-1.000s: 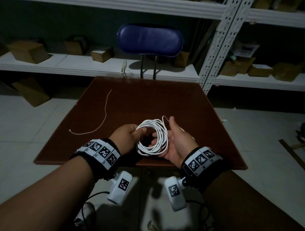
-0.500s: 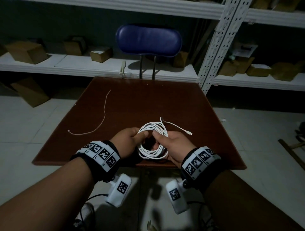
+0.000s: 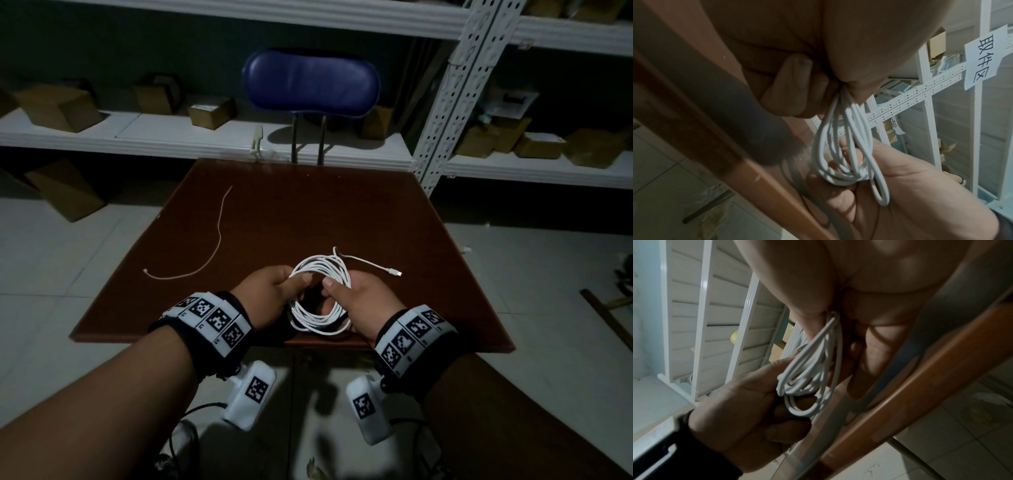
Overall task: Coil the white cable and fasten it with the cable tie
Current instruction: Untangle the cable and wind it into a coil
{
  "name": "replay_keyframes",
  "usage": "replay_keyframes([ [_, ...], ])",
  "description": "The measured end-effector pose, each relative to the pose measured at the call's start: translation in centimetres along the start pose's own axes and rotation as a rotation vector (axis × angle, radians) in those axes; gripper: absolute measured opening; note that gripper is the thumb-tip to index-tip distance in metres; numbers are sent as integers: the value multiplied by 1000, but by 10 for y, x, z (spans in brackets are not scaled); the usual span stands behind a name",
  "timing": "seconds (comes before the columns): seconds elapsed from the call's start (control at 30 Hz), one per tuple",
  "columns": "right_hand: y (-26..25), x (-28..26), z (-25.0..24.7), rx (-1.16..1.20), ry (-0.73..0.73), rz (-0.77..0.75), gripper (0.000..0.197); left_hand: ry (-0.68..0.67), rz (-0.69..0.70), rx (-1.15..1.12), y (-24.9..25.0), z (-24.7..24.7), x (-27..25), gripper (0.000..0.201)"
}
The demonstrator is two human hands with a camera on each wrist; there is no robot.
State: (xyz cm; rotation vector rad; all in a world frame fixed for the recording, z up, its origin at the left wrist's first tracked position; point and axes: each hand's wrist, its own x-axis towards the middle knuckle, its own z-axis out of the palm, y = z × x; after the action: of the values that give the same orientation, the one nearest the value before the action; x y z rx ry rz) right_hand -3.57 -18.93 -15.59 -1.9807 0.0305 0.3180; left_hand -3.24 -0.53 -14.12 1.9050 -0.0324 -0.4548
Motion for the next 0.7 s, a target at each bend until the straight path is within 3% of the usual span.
replay_keyframes([
  [0.13,4,3,1,-78,1,-12,32,8,20,81,-3,-2,2,28],
  [0.27,4,2,0,-168,-36,-52,34,111,74,395,0,-7,3,23],
  [0.37,1,-2,0,-218,-69,-91,35,177,99,478,2,-13,2,49],
  [0.43,1,-3,1,-233,-88,-109,35,132,143,459,2,-14,0,74],
  [0.5,2,-3,2,-237,-97,-119,34,59,183,479,4,-14,-3,84],
  [0.57,2,-3,2,-252,-107,-132,34,32,213,527,2,-13,-1,81],
  [0.7,1,-4,1,-229,-79,-140,32,60,194,566,0,-14,4,45],
])
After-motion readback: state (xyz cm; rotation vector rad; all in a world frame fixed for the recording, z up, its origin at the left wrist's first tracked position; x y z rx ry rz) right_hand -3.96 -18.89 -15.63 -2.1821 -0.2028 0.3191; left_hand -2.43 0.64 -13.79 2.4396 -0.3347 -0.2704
